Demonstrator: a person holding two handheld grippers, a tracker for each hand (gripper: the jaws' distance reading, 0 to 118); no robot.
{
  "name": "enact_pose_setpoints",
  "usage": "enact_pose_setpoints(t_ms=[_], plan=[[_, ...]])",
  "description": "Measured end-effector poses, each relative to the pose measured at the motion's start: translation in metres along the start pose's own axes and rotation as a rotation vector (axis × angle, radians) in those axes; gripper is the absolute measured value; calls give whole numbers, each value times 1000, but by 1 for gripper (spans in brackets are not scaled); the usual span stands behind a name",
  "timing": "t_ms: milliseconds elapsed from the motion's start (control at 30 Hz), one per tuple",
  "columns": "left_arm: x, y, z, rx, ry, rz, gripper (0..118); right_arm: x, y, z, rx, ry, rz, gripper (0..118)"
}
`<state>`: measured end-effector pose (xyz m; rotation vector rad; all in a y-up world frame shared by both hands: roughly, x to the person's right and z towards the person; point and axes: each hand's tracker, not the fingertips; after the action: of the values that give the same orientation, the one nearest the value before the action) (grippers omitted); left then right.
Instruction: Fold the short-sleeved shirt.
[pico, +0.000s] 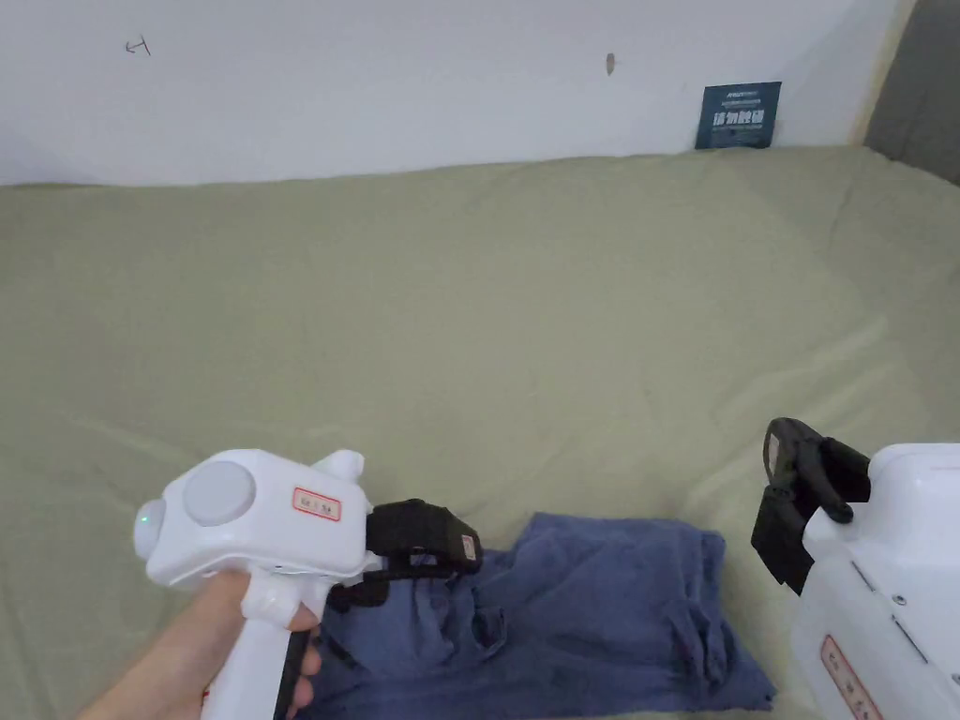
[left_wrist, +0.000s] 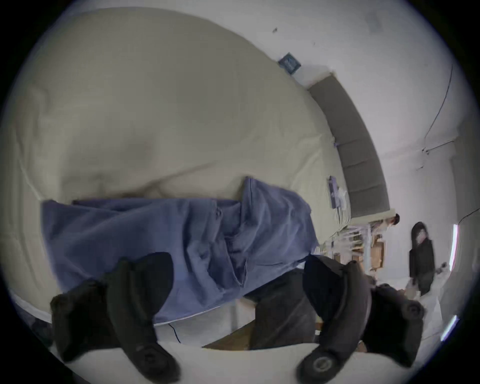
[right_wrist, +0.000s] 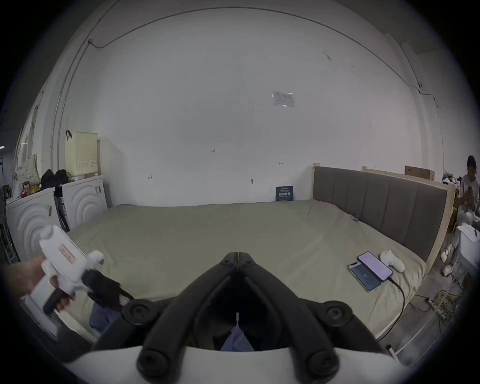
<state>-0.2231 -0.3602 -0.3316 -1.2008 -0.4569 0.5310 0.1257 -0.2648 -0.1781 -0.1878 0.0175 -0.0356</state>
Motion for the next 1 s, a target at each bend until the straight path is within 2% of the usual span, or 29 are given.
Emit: enact_pose_setpoints(t_ms=[33, 67, 100, 133, 233, 300, 400, 467, 500, 533, 567, 633, 700, 767, 867, 1000], plan=[[-6, 3, 17, 32, 6, -7, 93, -1, -1, -3, -3, -1, -1, 0], [-12, 4, 30, 83, 13, 3, 70, -2, -2, -5, -6, 7, -6, 0], [-23, 5, 41, 119, 23, 32, 31, -5, -1, -8, -12, 20, -12, 0], [-33, 5, 48, 141, 49, 54, 0, -9, -2, -11, -16, 26, -12, 0], [-63, 3, 42, 125, 67, 80, 0, -17, -4, -15, -26, 46, -3, 0], [-57, 2, 18, 48, 24, 133, 0, -21, -6, -17, -38, 59, -3, 0], [-41, -14, -38, -30, -63, 77, 0, -25, -8, -16, -52, 60, 11, 0], [-62, -12, -76, -108, -129, 105, 0, -25, -10, -16, -65, 57, 15, 0], [-62, -15, -95, -138, -102, 100, 0, -27, -10, -17, -75, 54, 19, 0], [-61, -19, -98, -152, -128, 145, 0, -27, -10, -17, -81, 54, 19, 0], [-55, -32, -96, -96, -166, 135, 0, -27, -10, -17, -87, 55, 18, 0], [-55, -23, -77, -123, -152, 135, 0, -27, -9, -16, -88, 55, 20, 0], [-49, -20, -44, -93, -68, 49, 0, -30, -7, -18, -91, 60, 28, 0], [-53, -18, -3, -29, -52, -11, 0, -34, -5, -19, -89, 66, 31, 0], [-73, -25, 60, 78, -47, 21, 0, -40, 0, -19, -79, 81, 19, 0], [-108, -39, 101, 166, 66, 85, 0, -47, 1, -22, -67, 97, 34, 0]])
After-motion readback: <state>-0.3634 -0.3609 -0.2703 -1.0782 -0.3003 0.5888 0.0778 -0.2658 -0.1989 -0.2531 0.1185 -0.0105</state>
